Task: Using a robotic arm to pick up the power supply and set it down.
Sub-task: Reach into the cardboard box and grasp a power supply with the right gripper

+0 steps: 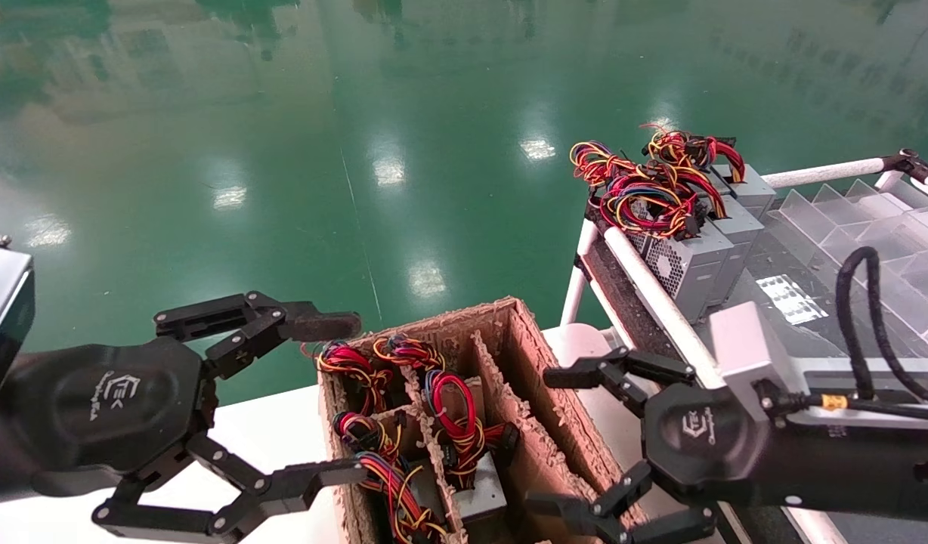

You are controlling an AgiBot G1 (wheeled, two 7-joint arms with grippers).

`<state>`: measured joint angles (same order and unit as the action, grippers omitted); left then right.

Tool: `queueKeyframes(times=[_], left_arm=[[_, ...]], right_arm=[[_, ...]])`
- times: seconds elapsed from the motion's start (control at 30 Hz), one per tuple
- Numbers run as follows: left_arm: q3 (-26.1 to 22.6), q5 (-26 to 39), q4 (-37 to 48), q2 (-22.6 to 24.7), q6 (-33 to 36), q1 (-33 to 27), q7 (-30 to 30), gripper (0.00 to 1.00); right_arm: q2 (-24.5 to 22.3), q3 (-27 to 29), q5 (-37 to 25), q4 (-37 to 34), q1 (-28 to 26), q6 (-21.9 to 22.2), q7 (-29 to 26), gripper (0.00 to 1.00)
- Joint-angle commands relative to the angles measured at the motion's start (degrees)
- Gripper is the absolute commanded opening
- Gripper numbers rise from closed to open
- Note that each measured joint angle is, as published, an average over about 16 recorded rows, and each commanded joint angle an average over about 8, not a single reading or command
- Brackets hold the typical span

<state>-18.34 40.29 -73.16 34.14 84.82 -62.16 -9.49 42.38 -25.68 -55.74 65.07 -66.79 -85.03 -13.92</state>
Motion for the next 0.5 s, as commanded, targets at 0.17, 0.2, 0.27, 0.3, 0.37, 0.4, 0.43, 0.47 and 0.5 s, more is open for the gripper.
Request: queueKeyframes(times=[0.17, 0.2, 0.27, 0.3, 0.37, 0.4, 0.43, 0.47, 0.5], left_arm=[[-0.01, -0.01, 0.02, 0.0, 0.01, -0.01, 0.01, 1.0], [-0.02, -0.01, 0.02, 0.0, 0.01, -0.01, 0.01, 1.0], [-0.02, -0.01, 0.02, 0.0, 0.01, -0.01, 0.01, 1.0], [-0.02, -0.01, 0.02, 0.0, 0.01, -0.01, 0.01, 1.0], [-0.03, -0.01, 0.02, 0.0, 0.01, -0.02, 0.02, 1.0], [-0.03, -0.02, 0.02, 0.0, 0.01, -0.02, 0.02, 1.0], [-0.03, -0.02, 0.02, 0.0, 0.01, -0.02, 0.02, 1.0], [-0.03, -0.02, 0.03, 0.0, 0.01, -0.02, 0.02, 1.0], [-0.03, -0.02, 0.03, -0.01, 0.01, -0.02, 0.02, 1.0]], right_arm=[[3.13, -2.53, -3.96, 0.14, 0.44, 2.38, -0.97, 1.0], [4.02, -3.15, -4.99, 0.17, 0.51, 3.14, -1.24, 1.0], [5.9, -4.38, -7.04, 0.08, 0.63, 4.73, -1.8, 1.0], [6.84, -4.97, -8.02, -0.02, 0.67, 5.53, -2.06, 1.0], [8.69, -6.05, -9.84, -0.24, 0.72, 7.09, -2.56, 1.0], [9.5, -6.49, -10.58, -0.32, 0.71, 7.74, -2.78, 1.0], [10.25, -6.89, -11.23, -0.35, 0.7, 8.31, -2.94, 1.0], [10.96, -7.25, -11.81, -0.36, 0.7, 8.83, -3.07, 1.0], [11.59, -7.56, -12.3, -0.34, 0.7, 9.3, -3.17, 1.0]])
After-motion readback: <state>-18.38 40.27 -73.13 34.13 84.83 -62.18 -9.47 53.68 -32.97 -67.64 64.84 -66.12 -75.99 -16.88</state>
